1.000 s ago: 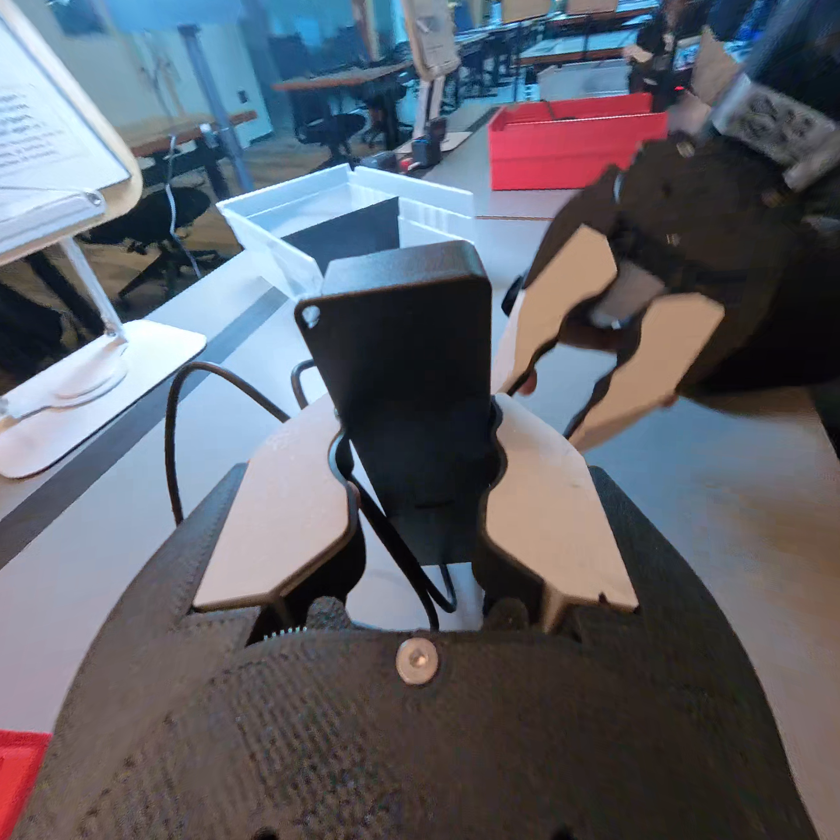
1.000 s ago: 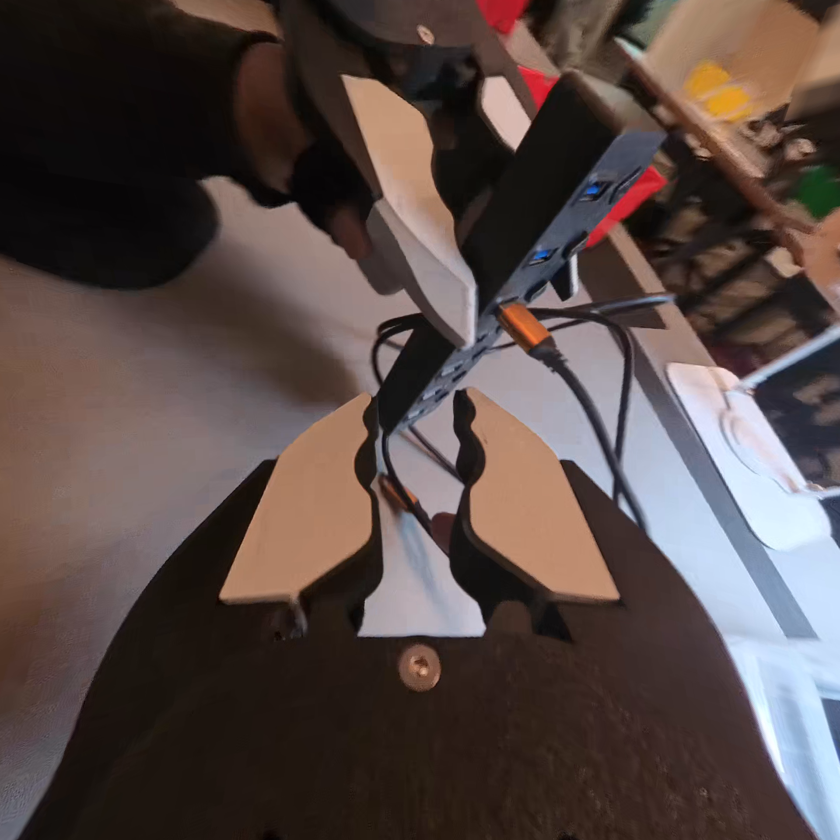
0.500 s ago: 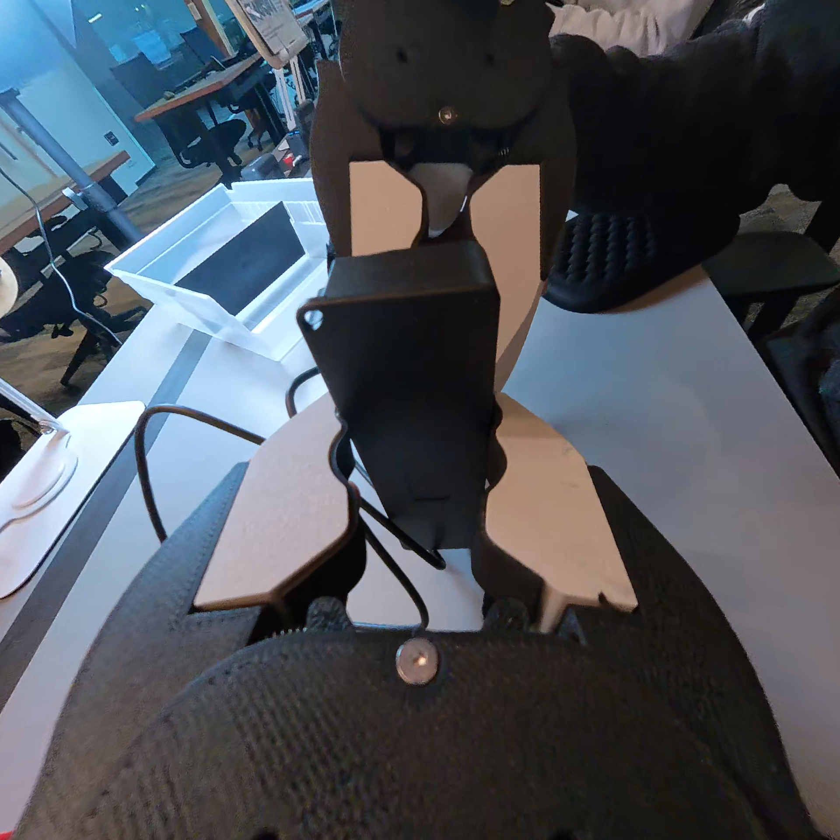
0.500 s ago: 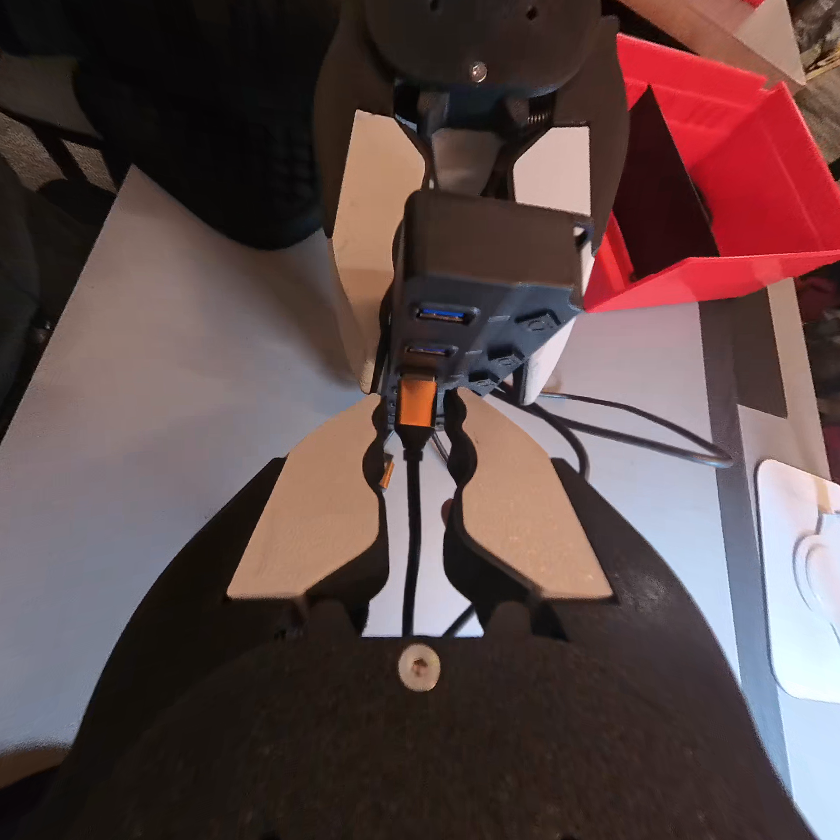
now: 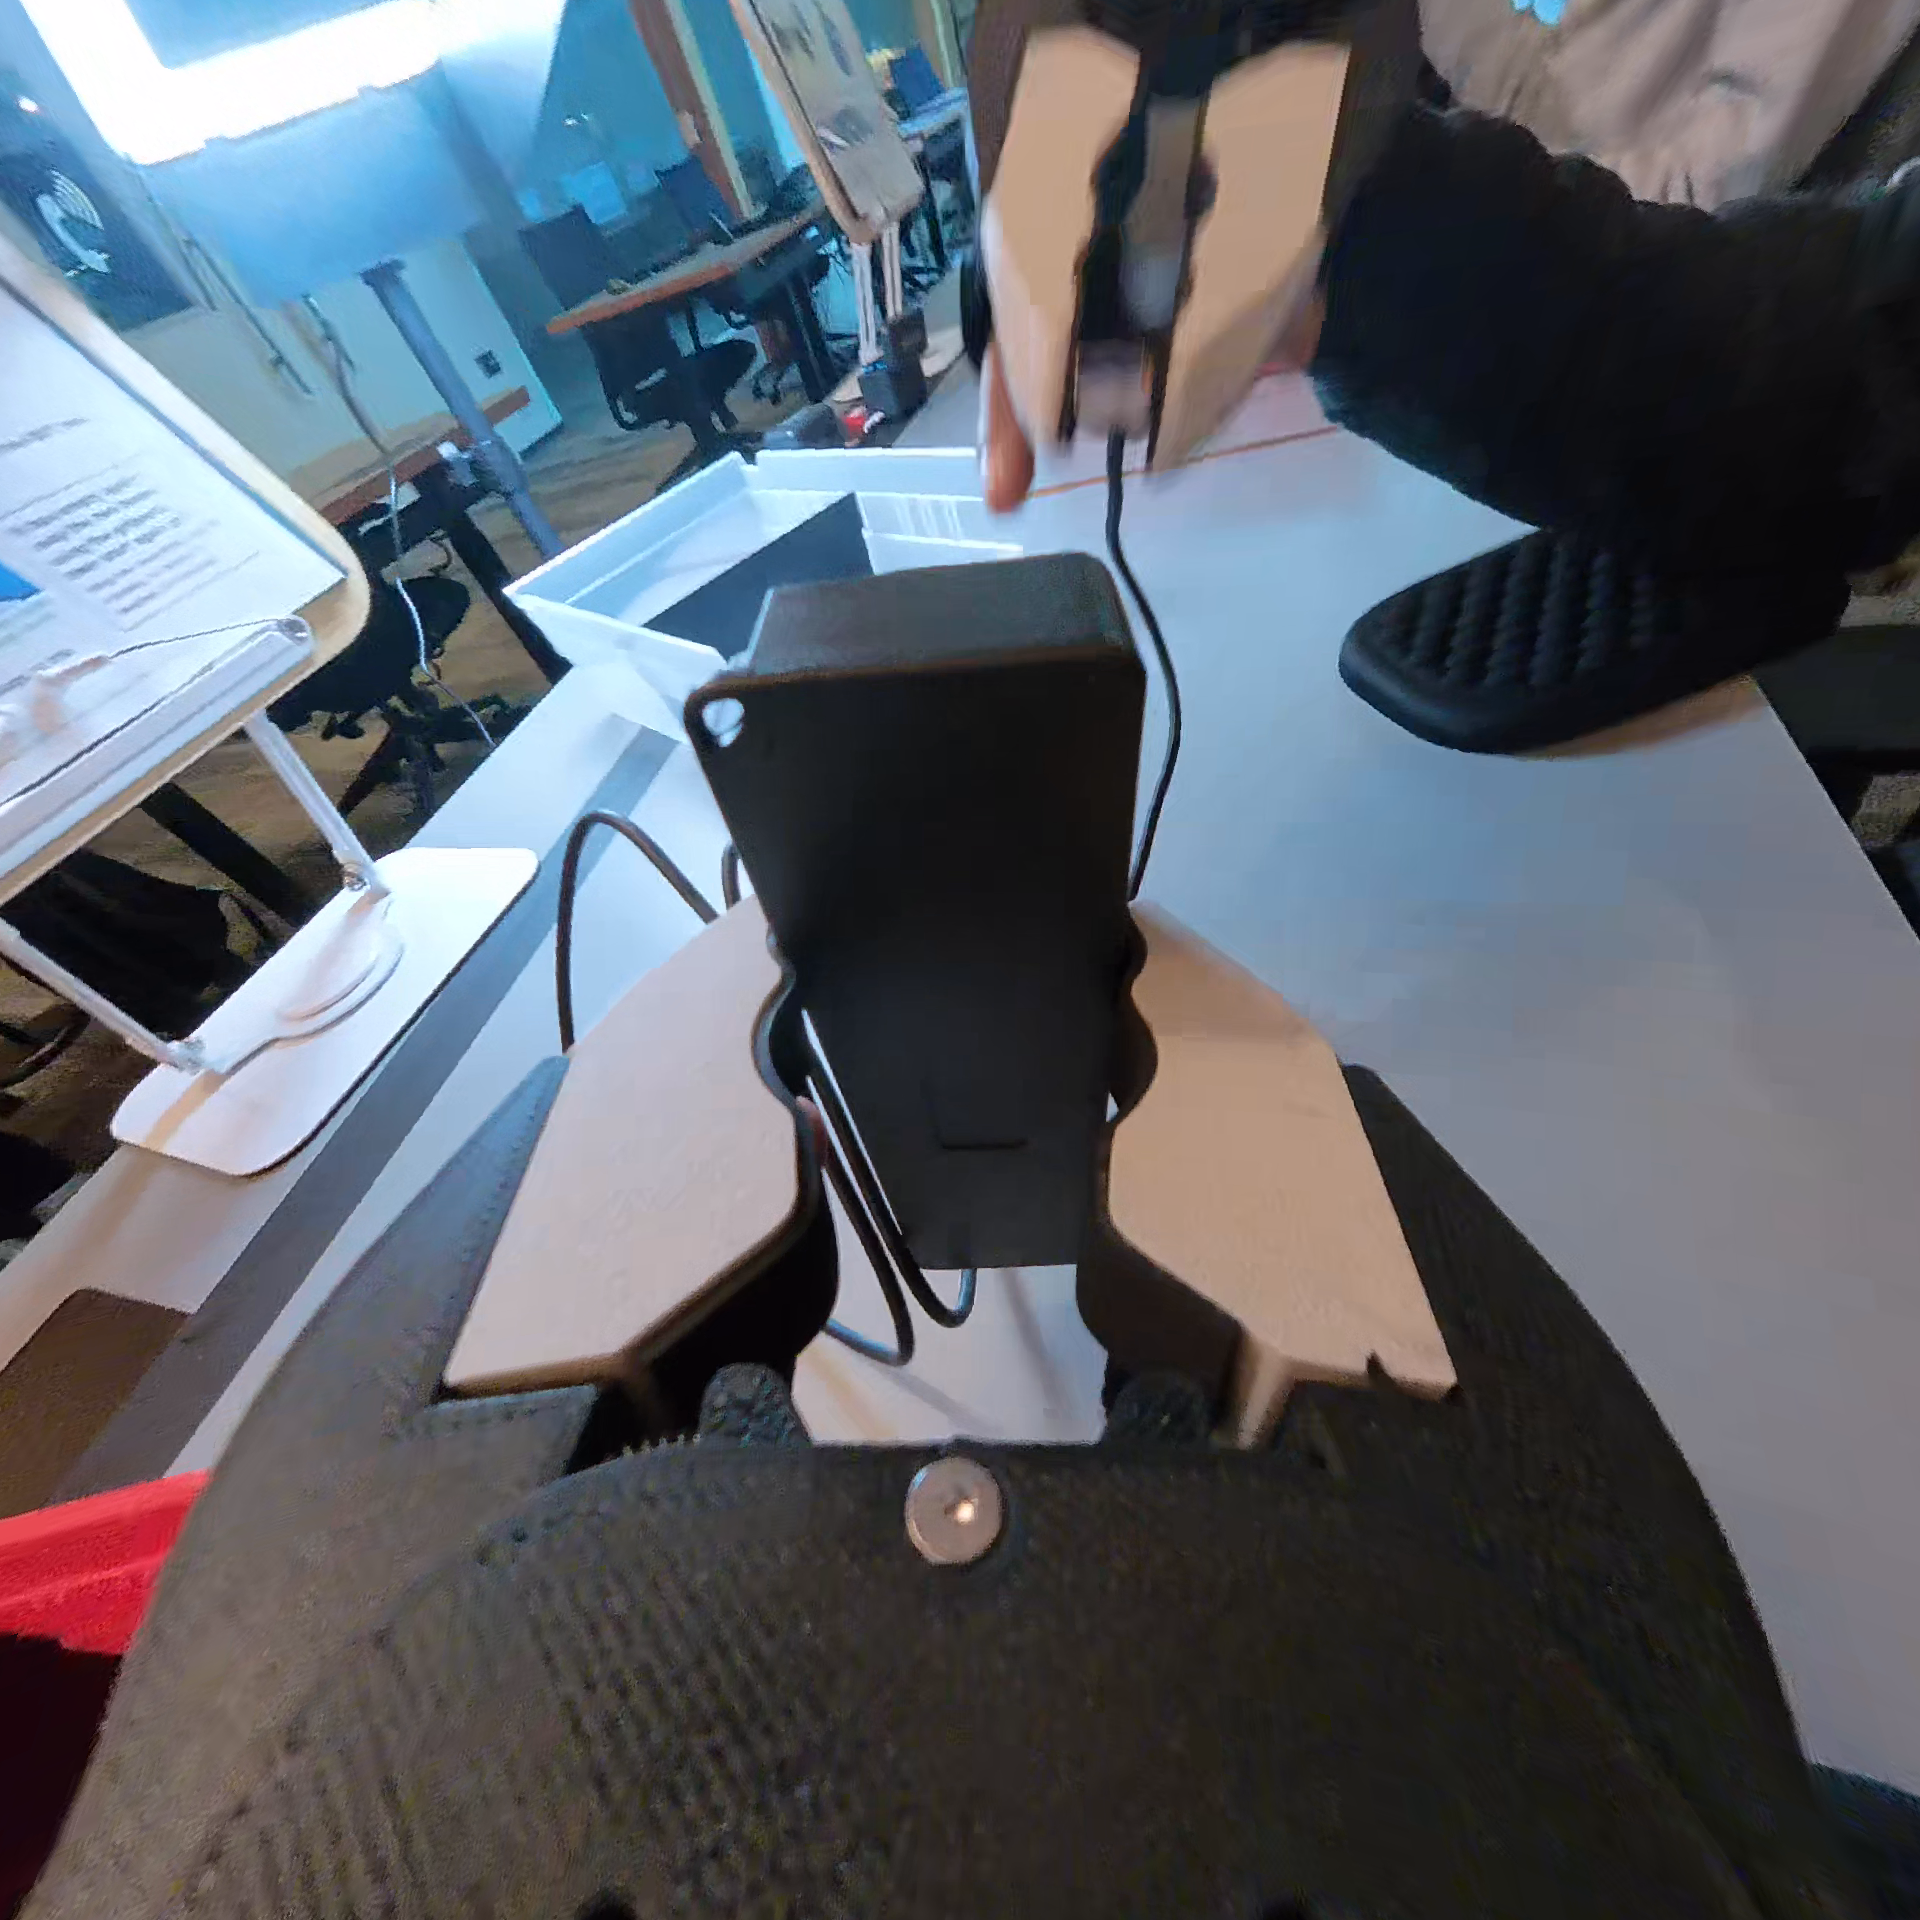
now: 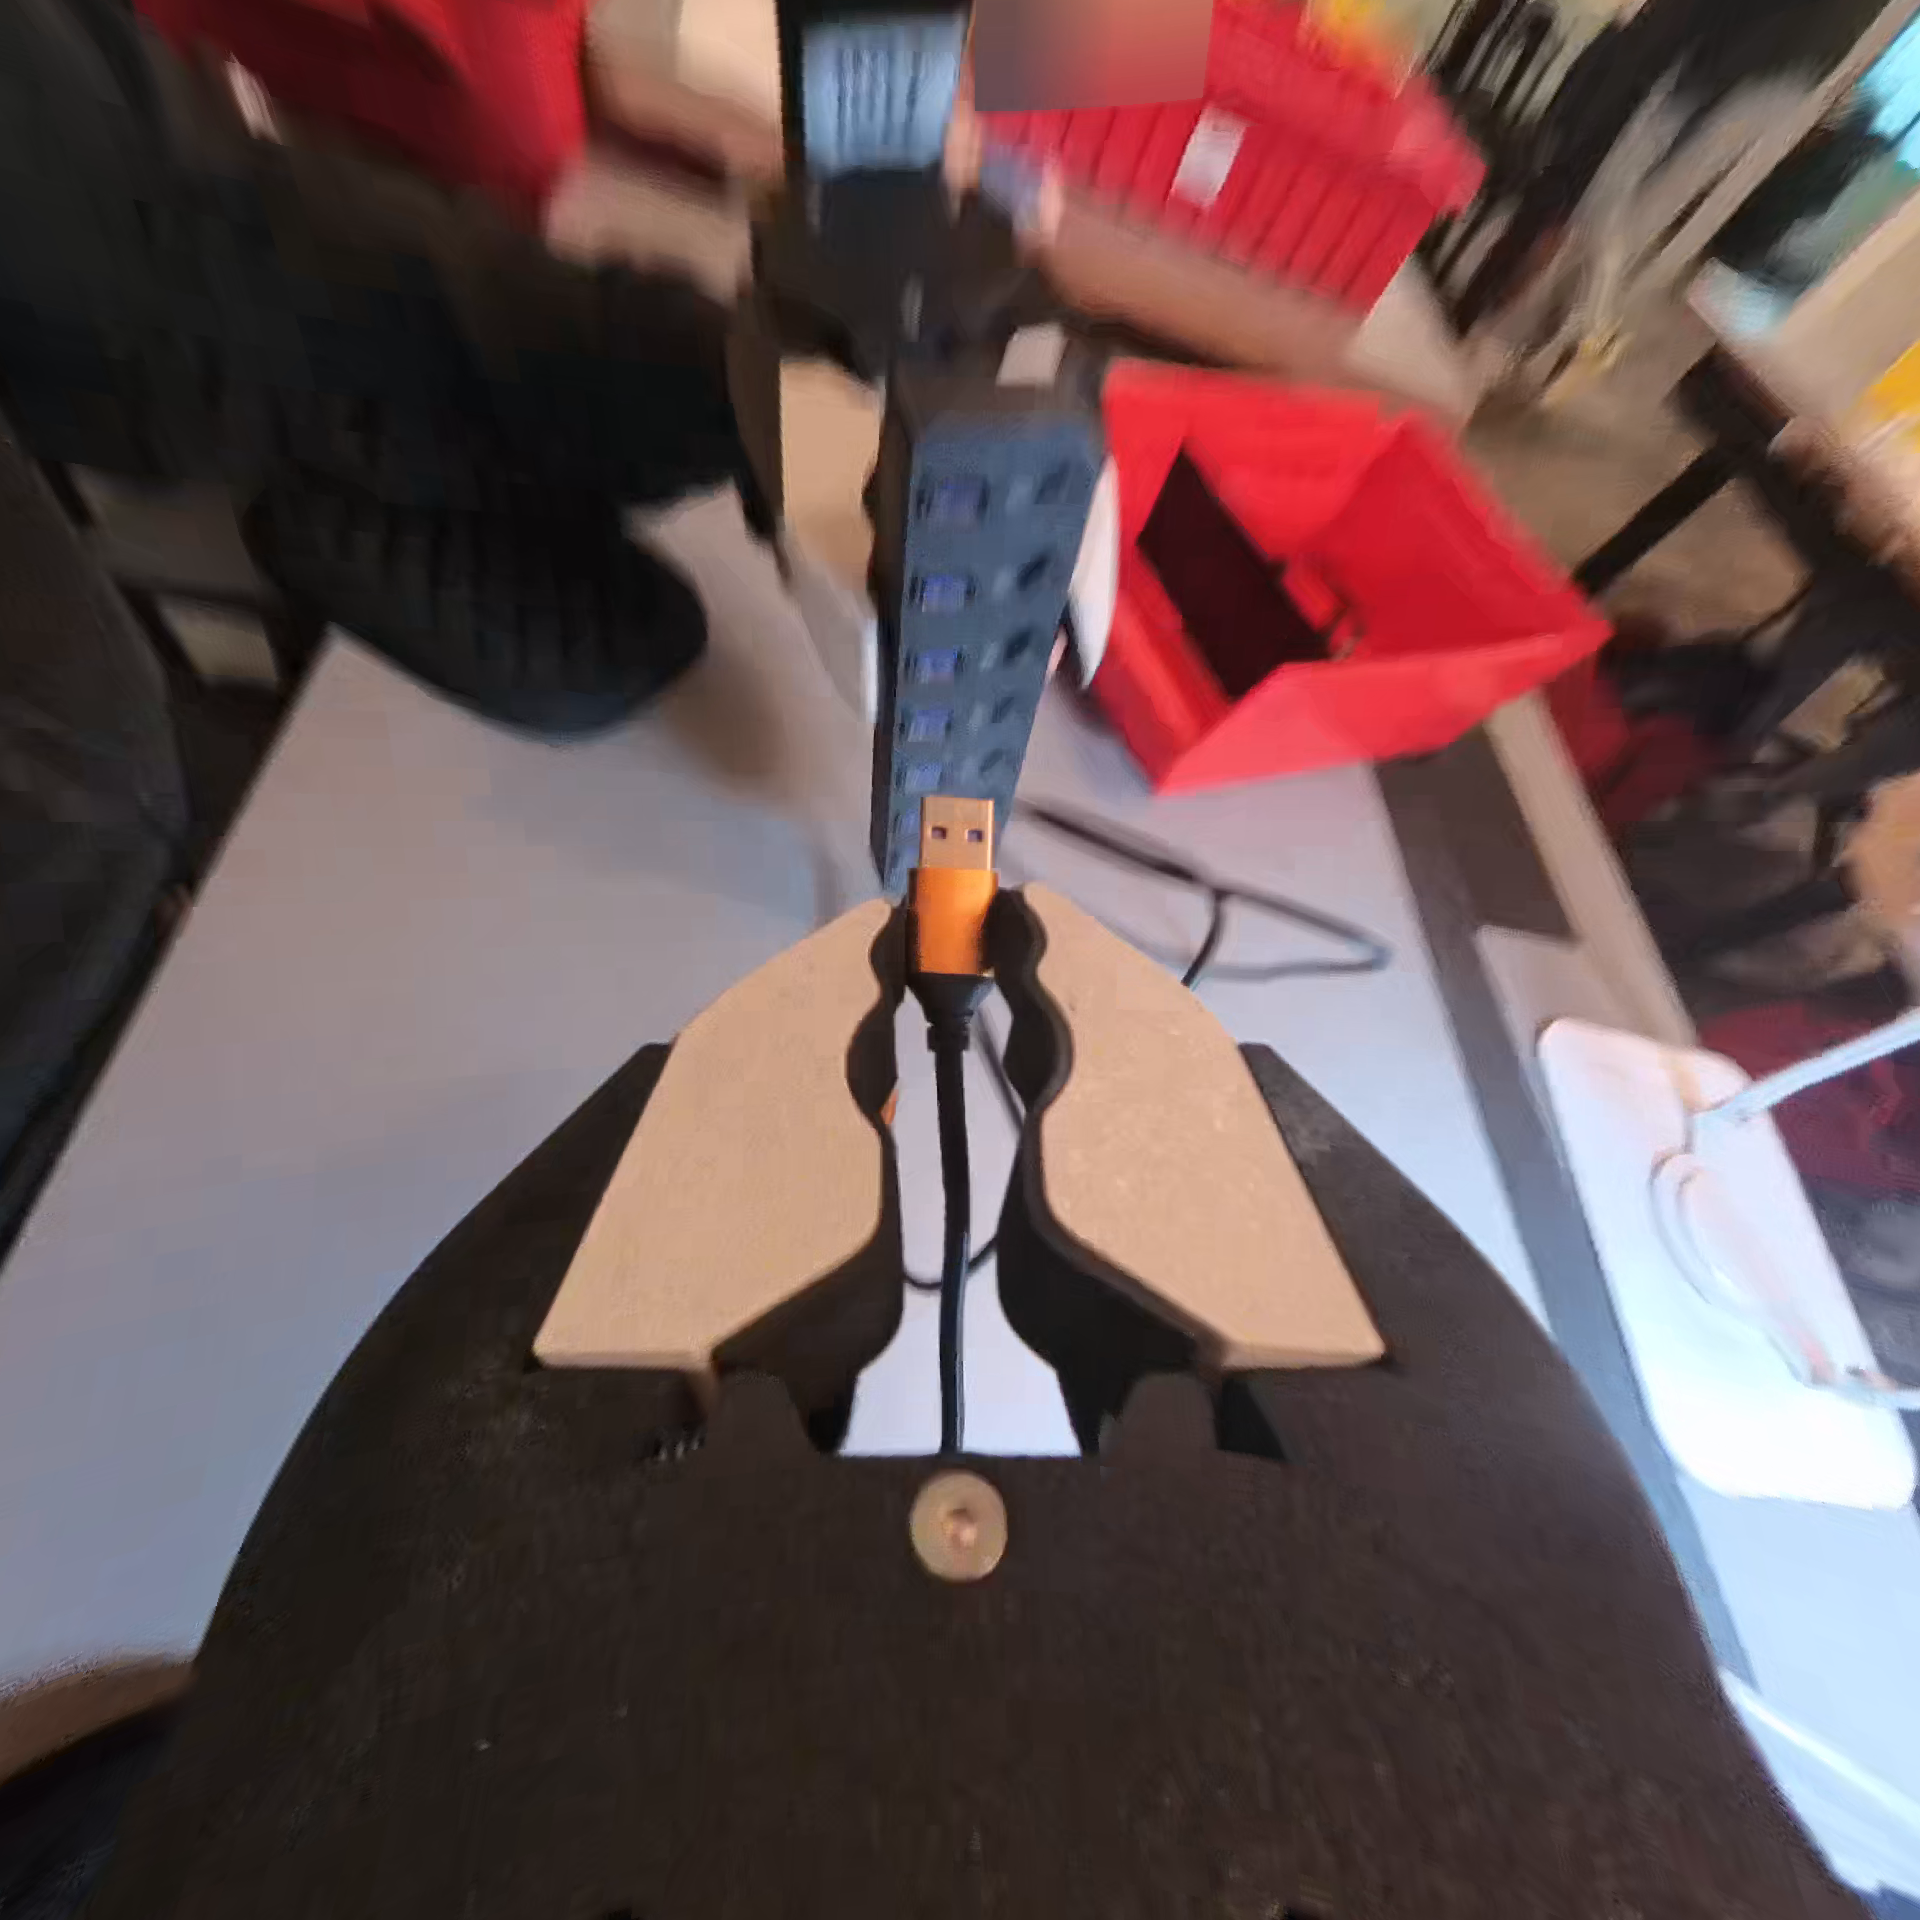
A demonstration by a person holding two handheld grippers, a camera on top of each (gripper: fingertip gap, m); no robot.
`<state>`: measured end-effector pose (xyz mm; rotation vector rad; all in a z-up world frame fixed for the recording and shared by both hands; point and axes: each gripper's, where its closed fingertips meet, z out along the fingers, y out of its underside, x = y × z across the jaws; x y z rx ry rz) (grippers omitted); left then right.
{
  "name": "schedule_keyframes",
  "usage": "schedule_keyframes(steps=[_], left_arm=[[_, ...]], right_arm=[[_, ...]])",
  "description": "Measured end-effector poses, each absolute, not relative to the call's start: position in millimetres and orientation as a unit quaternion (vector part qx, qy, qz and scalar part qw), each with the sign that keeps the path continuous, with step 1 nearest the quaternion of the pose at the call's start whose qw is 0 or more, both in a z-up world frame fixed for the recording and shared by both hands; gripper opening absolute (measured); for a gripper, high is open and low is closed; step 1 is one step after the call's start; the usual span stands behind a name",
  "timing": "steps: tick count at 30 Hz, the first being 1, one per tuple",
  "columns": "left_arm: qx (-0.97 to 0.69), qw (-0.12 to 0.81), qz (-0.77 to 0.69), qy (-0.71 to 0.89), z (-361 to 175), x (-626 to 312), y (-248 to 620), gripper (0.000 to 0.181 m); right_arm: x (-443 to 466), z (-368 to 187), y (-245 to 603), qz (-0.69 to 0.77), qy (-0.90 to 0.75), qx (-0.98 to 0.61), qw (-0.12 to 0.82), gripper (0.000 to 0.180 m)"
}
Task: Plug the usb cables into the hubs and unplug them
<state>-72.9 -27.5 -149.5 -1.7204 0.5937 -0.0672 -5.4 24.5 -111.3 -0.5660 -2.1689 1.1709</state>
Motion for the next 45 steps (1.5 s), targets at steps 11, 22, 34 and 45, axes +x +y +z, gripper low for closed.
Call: schedule_keyframes(steps=[11, 22, 34, 45], left_arm=[[-0.756, 0.604, -0.066, 0.243, -166, -66, -17, 0.056], [-0.753, 0.610, -0.083, 0.230, -170, -68, -13, 0.056], [-0.741, 0.623, -0.122, 0.219, -168, -63, -14, 0.056], [-0.726, 0.631, -0.156, 0.227, -157, -56, -22, 0.055]], right_arm=[[-10, 1, 223, 0.366, -0.556, -0.342, 0.663, 0.017], [-43, -85, 338, 0.188, -0.557, -0.433, 0.683, 0.017], [-37, -157, 299, 0.154, -0.704, -0.516, 0.464, 0.059], [-57, -180, 79, 0.342, -0.844, -0.326, 0.254, 0.063]])
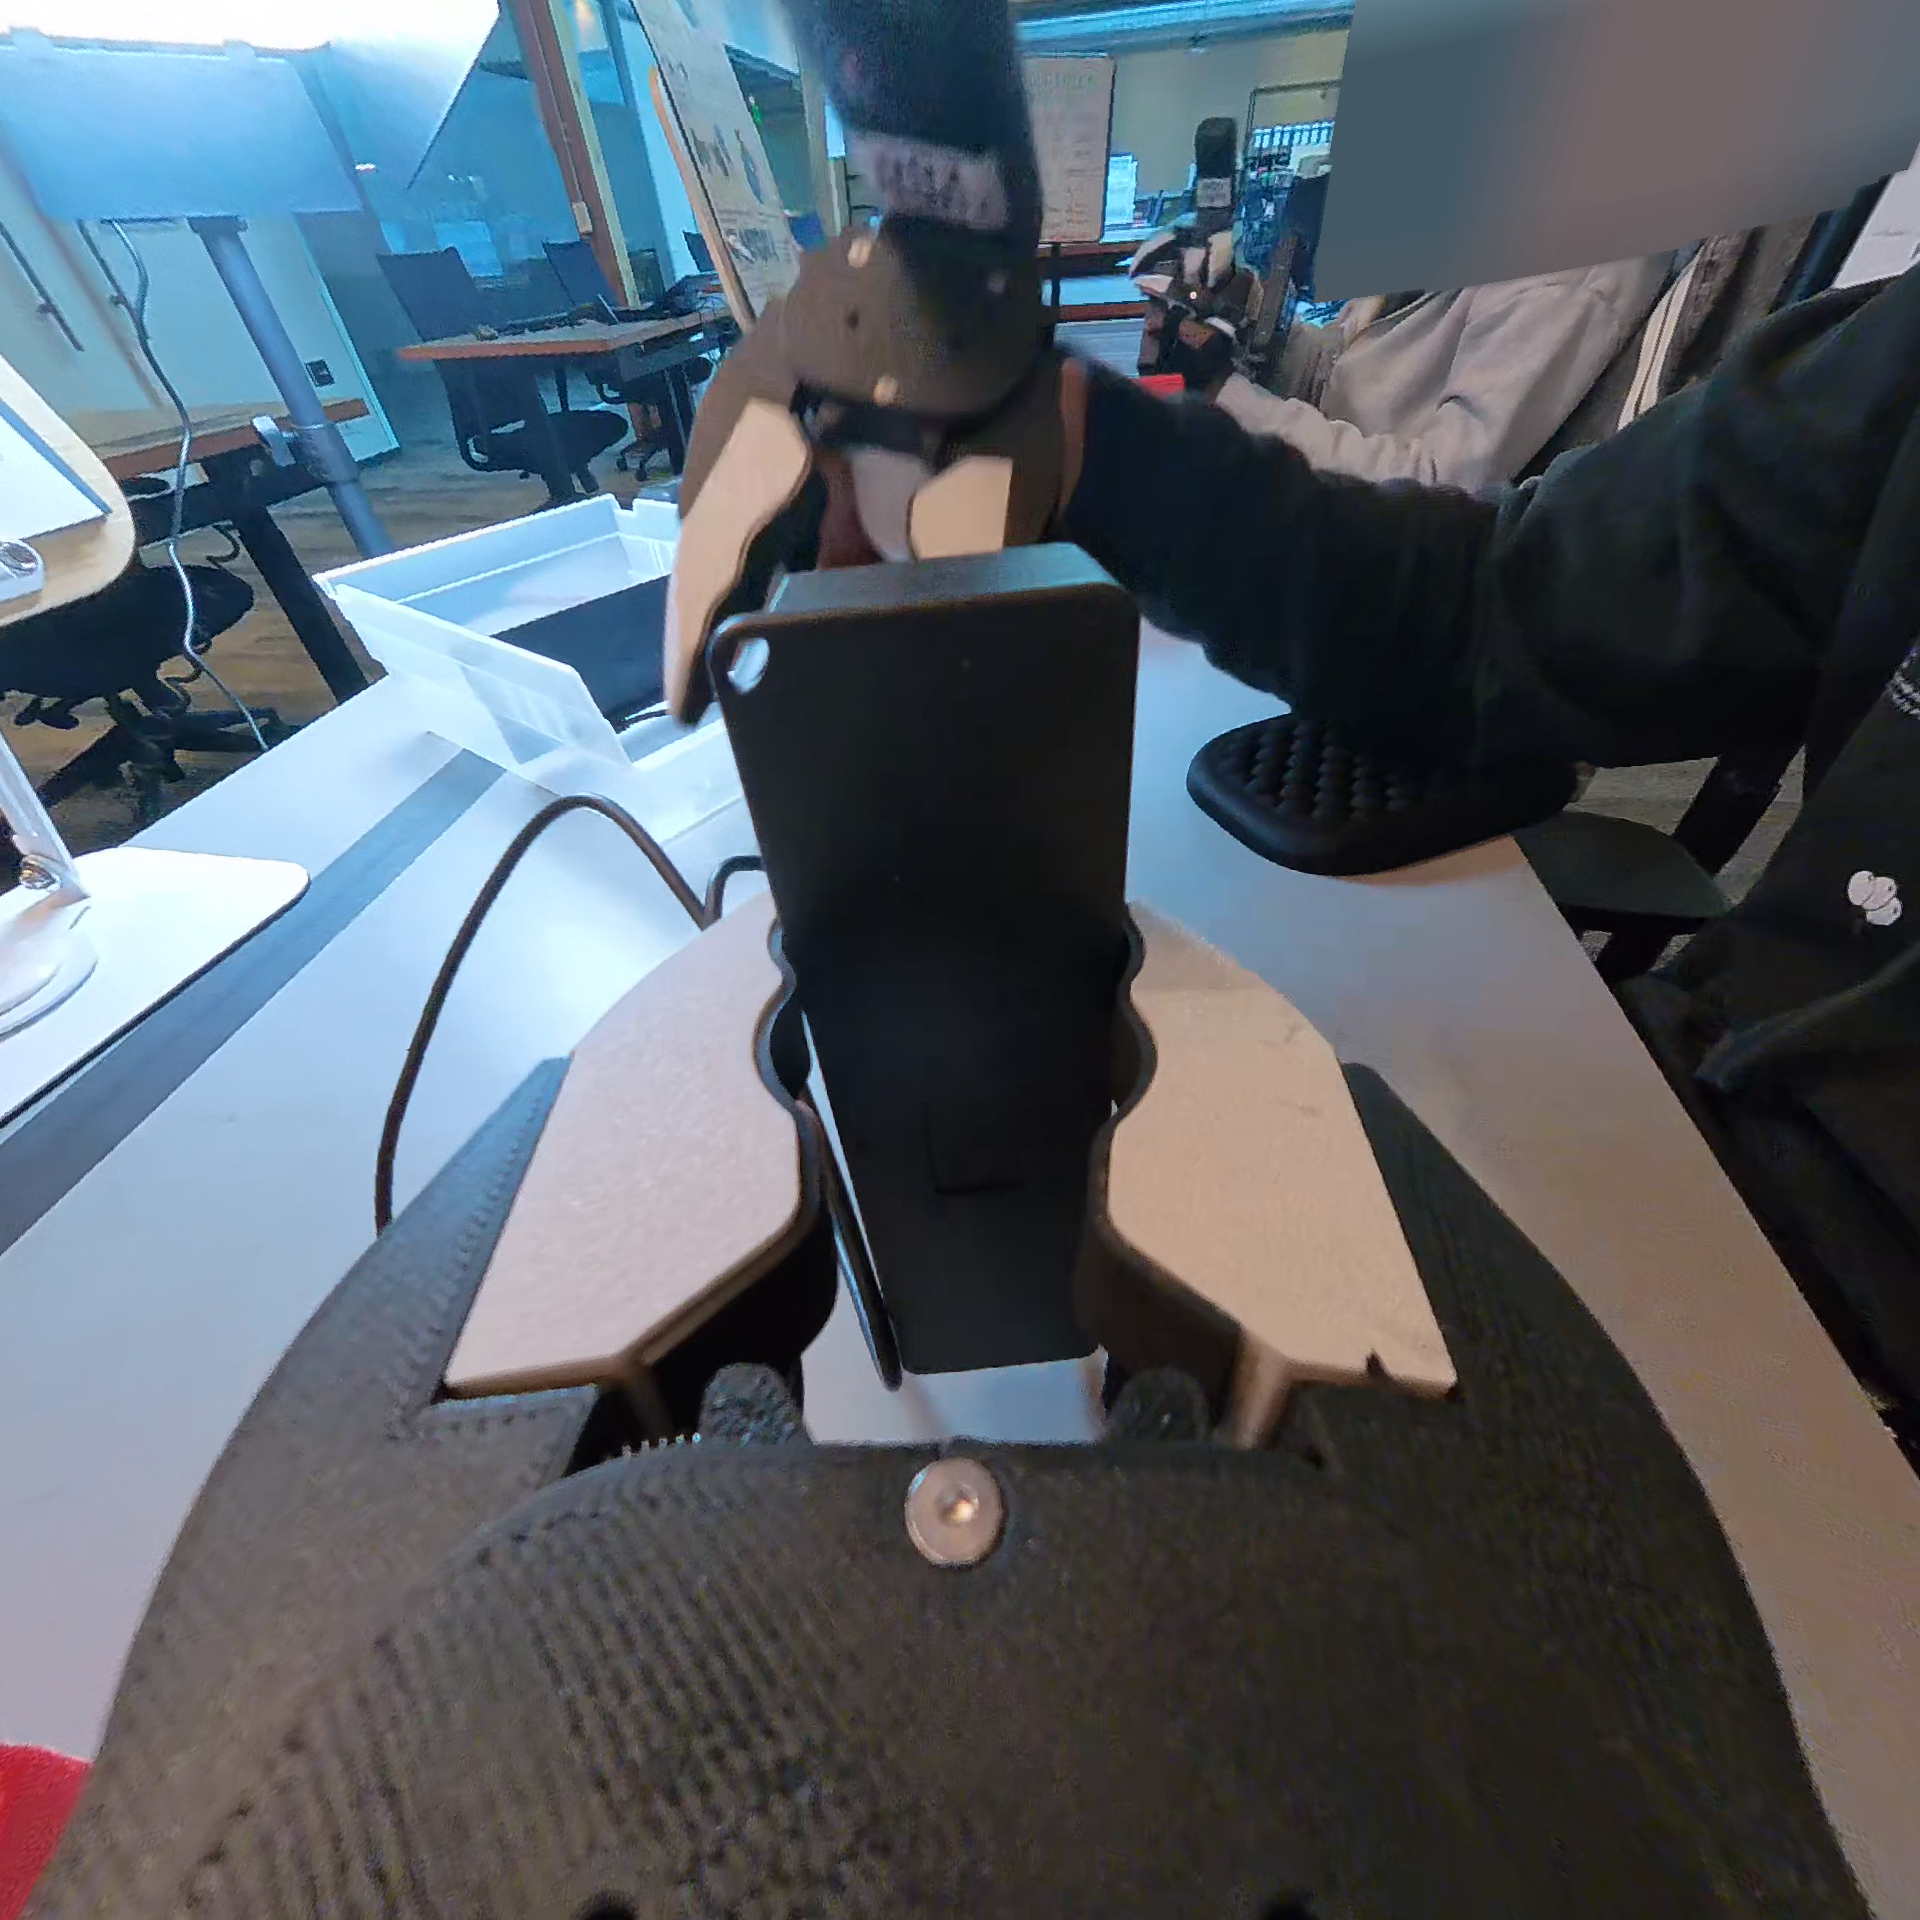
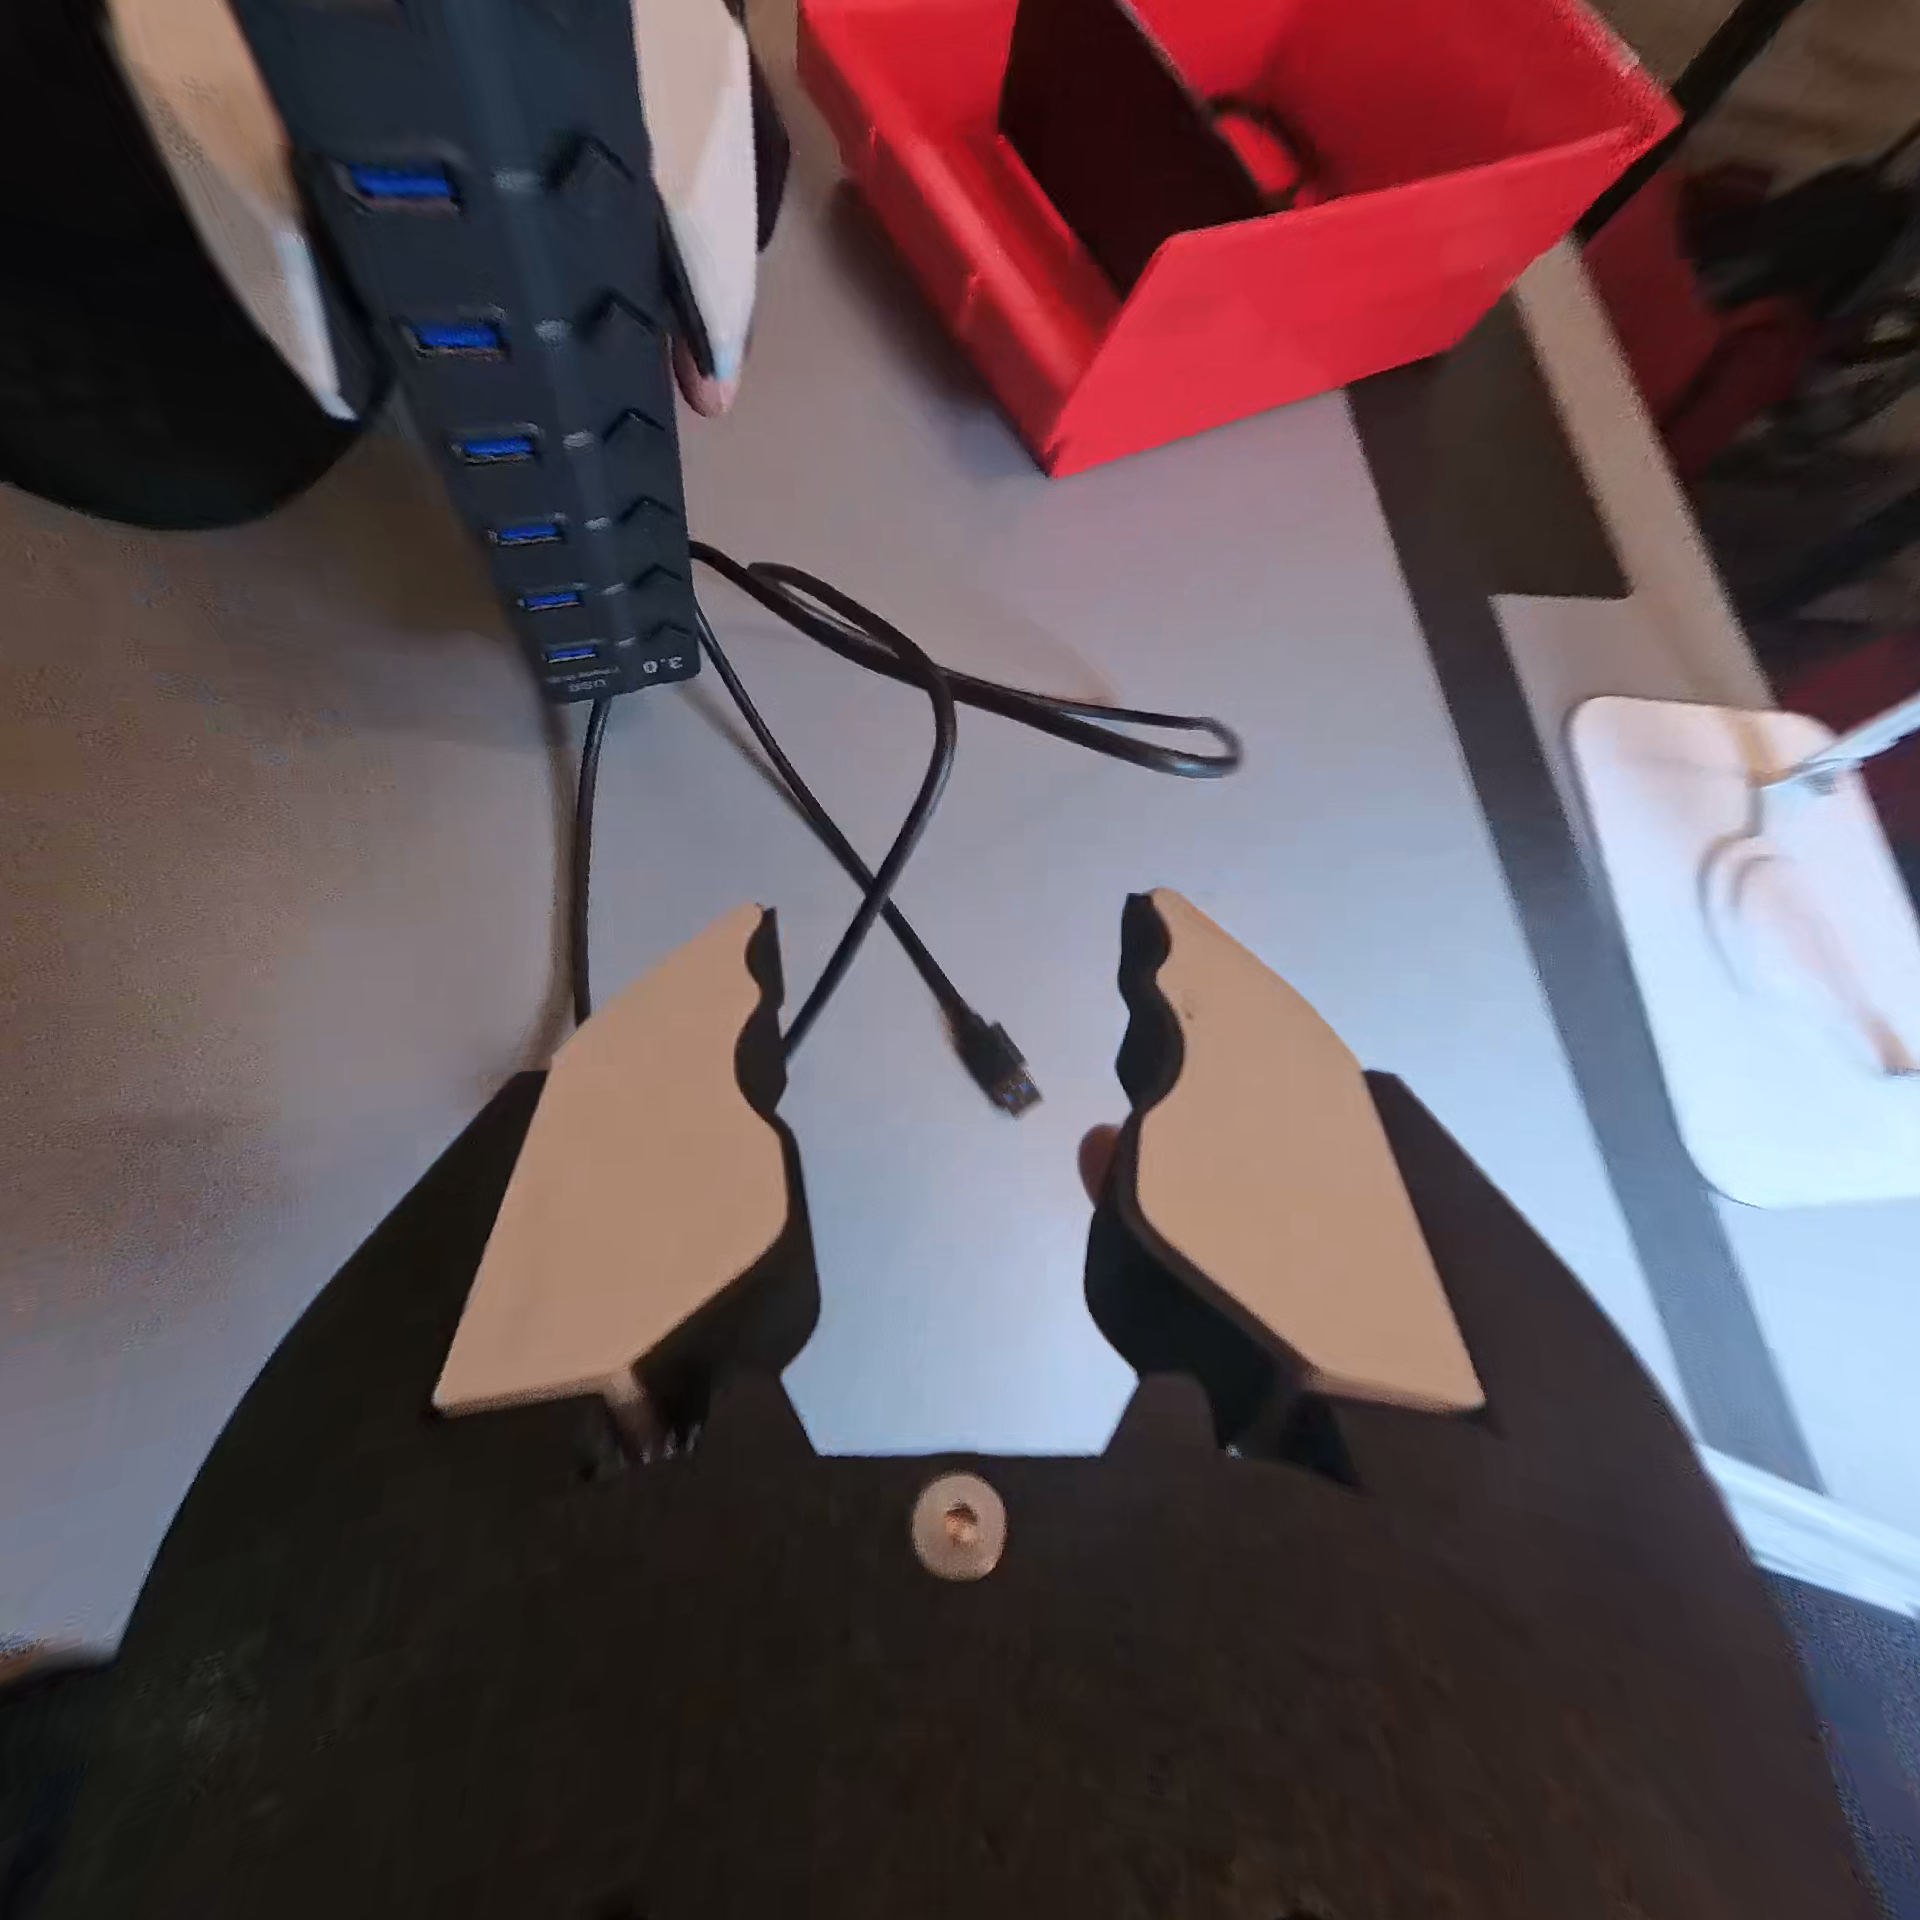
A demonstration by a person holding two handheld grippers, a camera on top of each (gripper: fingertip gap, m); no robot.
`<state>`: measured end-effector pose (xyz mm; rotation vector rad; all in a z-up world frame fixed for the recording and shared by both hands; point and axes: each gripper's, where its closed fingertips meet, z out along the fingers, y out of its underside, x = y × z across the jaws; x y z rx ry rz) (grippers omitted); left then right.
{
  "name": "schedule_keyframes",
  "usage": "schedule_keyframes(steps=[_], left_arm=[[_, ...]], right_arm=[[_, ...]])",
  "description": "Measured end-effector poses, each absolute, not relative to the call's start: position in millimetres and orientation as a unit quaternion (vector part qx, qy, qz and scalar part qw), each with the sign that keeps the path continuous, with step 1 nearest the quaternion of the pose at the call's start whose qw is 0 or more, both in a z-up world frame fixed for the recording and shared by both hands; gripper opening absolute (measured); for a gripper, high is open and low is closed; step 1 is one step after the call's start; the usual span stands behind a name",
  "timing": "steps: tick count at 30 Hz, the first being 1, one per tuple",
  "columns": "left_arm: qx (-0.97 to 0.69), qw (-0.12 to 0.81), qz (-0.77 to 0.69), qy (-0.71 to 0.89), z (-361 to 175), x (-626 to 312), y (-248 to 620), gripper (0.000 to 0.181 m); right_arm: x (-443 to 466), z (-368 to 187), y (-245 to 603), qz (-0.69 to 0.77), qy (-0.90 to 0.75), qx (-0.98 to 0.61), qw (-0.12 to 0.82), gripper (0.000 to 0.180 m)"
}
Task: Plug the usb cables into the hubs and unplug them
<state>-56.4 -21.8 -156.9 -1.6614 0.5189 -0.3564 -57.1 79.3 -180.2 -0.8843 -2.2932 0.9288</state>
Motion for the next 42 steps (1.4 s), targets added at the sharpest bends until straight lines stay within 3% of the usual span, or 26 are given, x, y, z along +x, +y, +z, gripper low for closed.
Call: schedule_keyframes(steps=[3, 7, 10, 13, 14, 24, 29, 34, 38, 42], left_arm=[[-0.729, 0.626, -0.155, 0.228, -159, -57, -24, 0.056], [-0.734, 0.619, -0.155, 0.230, -161, -57, -23, 0.056], [-0.732, 0.617, -0.171, 0.233, -161, -53, -23, 0.056], [-0.735, 0.615, -0.161, 0.237, -163, -53, -24, 0.055], [-0.735, 0.618, -0.153, 0.234, -161, -55, -24, 0.056], [-0.758, 0.634, -0.138, 0.067, -159, -129, -21, 0.055], [-0.782, 0.600, -0.159, 0.058, -177, -126, -16, 0.055], [-0.767, 0.597, -0.198, 0.125, -169, -68, -6, 0.055], [-0.796, 0.574, -0.123, 0.146, -178, -64, -2, 0.055], [-0.799, 0.568, -0.147, 0.132, -180, -71, -6, 0.055]], right_arm=[[-88, -198, 79, 0.294, -0.836, -0.338, 0.318, 0.065], [-94, -177, 67, 0.203, -0.853, -0.246, 0.413, 0.070], [-96, -189, 53, 0.153, -0.883, -0.201, 0.396, 0.065], [-102, -218, 56, 0.090, -0.903, -0.167, 0.385, 0.012], [-99, -226, 58, 0.087, -0.912, -0.169, 0.364, 0.008], [0, -174, 34, 0.275, -0.929, -0.171, 0.179, 0.004], [45, -137, -36, 0.390, -0.910, -0.025, 0.140, 0.004], [-18, -118, -51, 0.479, -0.831, -0.068, 0.274, 0.006], [-48, -122, -33, 0.508, -0.794, -0.136, 0.305, 0.006], [-58, -124, -22, 0.447, -0.805, -0.145, 0.362, 0.007]])
